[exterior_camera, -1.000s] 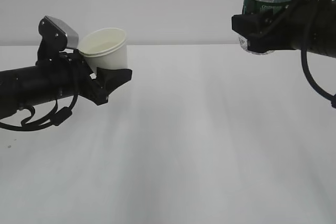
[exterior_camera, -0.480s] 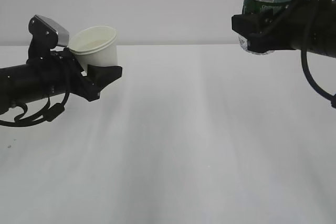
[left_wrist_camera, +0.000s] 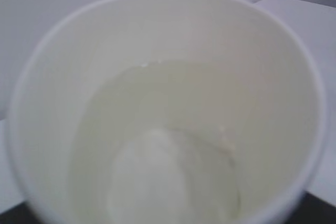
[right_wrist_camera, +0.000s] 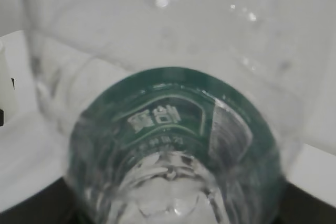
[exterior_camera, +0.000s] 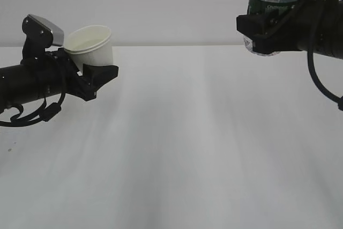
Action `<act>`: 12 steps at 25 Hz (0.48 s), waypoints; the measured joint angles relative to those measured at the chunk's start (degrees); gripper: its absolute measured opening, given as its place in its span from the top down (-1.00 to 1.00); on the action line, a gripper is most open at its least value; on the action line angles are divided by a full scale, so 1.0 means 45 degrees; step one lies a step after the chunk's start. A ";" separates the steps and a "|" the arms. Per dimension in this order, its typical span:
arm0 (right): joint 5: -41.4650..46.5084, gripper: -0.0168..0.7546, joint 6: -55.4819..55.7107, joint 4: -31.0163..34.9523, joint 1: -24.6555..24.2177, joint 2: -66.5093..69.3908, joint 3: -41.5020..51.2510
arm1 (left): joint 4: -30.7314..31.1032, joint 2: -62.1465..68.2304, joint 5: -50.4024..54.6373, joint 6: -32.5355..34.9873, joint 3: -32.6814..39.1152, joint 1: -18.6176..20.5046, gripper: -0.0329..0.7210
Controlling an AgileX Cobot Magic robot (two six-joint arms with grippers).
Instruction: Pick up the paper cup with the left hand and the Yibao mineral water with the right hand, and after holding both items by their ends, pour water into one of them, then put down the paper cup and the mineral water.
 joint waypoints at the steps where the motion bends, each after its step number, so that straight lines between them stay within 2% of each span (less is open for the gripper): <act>1: 0.0000 -0.15 0.0000 0.0000 0.0000 0.0000 0.0000 | -0.0019 0.0000 0.0031 0.0057 0.0000 0.0000 -0.27; 12: 0.0023 -0.15 0.0000 0.0000 0.0000 0.0000 0.0000 | -0.0623 0.0000 0.0292 0.0559 0.0000 0.0296 -0.27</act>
